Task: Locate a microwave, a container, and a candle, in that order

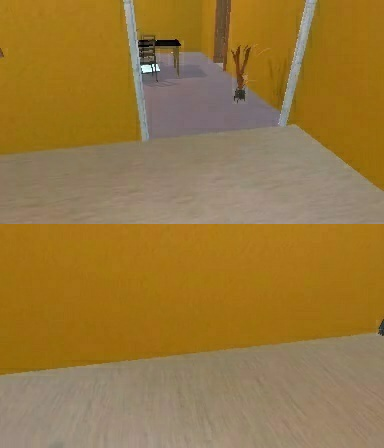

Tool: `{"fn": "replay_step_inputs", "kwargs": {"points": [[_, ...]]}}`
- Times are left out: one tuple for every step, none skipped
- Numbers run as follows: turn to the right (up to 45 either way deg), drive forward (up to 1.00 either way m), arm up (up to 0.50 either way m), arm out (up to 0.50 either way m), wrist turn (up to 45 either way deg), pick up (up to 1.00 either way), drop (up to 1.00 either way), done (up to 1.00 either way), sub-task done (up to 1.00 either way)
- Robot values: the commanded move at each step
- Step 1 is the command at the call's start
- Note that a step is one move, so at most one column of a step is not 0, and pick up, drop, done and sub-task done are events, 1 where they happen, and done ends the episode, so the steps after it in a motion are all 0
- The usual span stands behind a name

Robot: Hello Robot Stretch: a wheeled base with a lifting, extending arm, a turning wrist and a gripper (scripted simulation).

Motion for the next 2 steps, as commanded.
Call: {"fn": "replay_step_inputs", "kwargs": {"points": [[0.0,1.00,0.00,0.00,0.0,0.00,0.00,0.00,0.00],[0.0,1.00,0.00,0.00,0.0,0.00,0.00,0.00,0.00]]}}
